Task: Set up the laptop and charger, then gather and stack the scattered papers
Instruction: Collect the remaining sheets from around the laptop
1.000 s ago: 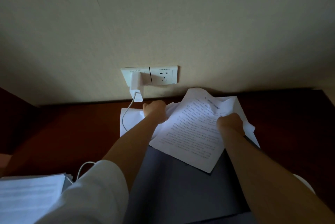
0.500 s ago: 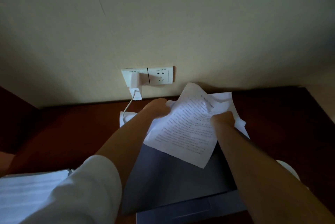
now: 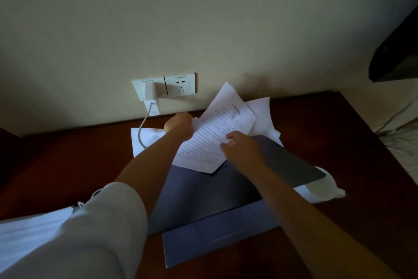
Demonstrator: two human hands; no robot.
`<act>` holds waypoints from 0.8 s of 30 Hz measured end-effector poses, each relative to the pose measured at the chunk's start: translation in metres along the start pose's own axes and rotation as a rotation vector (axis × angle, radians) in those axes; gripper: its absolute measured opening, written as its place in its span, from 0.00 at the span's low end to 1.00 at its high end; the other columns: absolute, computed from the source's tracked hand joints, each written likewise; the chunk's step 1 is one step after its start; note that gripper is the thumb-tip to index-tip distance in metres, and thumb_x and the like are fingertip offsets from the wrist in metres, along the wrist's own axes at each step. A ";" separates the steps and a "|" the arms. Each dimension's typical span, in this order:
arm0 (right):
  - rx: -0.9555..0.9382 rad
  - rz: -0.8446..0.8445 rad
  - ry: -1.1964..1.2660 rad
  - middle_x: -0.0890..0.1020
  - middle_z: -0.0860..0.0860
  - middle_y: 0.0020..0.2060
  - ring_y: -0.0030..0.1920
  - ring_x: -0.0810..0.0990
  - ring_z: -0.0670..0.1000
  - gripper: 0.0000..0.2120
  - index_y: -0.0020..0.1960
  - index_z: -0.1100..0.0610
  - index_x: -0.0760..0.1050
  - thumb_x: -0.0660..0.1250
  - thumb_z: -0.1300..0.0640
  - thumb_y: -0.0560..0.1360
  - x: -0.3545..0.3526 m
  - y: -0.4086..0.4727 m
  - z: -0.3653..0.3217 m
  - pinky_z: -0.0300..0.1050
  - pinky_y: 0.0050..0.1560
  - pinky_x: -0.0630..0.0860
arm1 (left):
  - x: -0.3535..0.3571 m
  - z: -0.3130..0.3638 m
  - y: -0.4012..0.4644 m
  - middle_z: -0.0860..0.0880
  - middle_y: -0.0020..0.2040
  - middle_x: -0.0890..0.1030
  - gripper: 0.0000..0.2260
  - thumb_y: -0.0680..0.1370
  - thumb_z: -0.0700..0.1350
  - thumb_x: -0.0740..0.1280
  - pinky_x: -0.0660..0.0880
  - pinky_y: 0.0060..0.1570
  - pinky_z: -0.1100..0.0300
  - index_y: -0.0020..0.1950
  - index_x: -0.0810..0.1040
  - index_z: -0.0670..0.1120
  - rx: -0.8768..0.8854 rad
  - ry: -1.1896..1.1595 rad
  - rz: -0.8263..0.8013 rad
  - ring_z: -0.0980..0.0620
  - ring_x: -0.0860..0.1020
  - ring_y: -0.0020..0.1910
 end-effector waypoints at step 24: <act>-0.185 -0.631 -0.610 0.78 0.55 0.51 0.53 0.76 0.55 0.10 0.50 0.58 0.76 0.62 0.53 0.75 0.041 0.040 0.017 0.51 0.59 0.73 | -0.009 0.004 -0.023 0.49 0.44 0.80 0.07 0.78 0.43 0.62 0.70 0.37 0.59 0.50 0.80 0.49 0.032 0.057 0.174 0.47 0.78 0.43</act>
Point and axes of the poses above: each hand's wrist, its own y-axis towards the middle knuckle, its own x-axis out of the palm, z = x × y, the point moved 5 cm from there along y, towards the middle knuckle
